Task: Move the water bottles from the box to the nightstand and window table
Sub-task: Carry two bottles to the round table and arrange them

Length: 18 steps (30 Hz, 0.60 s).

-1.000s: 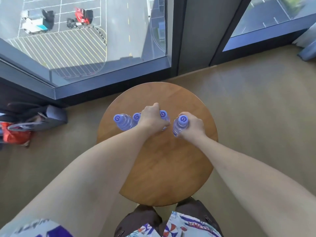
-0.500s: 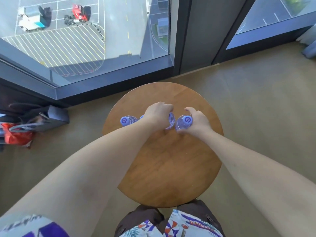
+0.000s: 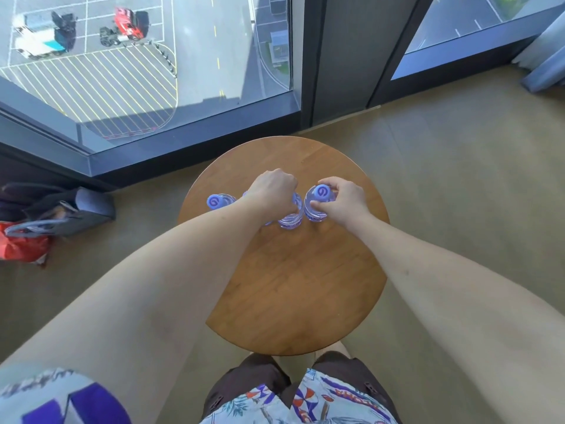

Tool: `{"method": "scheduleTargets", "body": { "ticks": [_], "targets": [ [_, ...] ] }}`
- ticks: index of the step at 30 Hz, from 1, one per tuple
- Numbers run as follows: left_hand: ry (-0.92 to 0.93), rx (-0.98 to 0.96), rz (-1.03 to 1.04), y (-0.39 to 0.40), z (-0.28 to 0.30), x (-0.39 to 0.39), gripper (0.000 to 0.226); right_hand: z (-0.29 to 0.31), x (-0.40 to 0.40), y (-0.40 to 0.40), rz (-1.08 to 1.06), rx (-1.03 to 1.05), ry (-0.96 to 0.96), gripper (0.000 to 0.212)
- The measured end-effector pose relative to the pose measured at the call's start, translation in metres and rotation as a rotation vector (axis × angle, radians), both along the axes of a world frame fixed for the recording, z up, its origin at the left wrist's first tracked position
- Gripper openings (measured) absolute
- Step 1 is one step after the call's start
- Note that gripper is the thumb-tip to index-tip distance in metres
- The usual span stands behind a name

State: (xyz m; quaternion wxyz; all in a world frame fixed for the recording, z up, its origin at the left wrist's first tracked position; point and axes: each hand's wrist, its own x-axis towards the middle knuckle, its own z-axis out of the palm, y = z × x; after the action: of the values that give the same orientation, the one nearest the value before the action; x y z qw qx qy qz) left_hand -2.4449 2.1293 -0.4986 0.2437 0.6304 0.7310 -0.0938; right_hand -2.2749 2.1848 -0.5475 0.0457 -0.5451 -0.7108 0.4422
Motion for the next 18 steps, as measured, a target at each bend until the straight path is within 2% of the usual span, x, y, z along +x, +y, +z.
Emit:
{"method": "scheduleTargets", "body": {
  "ticks": [8, 13, 18],
  "targets": [
    [0.021, 0.031, 0.084, -0.007, -0.008, 0.002, 0.028, 0.004, -0.003, -0.002, 0.015, -0.006, -0.006, 0.053],
    [0.033, 0.025, 0.128, -0.013, -0.011, 0.005, 0.018, 0.010, -0.007, -0.001, 0.087, -0.015, -0.070, 0.054],
    [0.034, 0.070, 0.088, -0.014, 0.004, 0.002, 0.055, 0.043, -0.014, -0.001, 0.163, 0.022, -0.127, 0.072]
  ]
}}
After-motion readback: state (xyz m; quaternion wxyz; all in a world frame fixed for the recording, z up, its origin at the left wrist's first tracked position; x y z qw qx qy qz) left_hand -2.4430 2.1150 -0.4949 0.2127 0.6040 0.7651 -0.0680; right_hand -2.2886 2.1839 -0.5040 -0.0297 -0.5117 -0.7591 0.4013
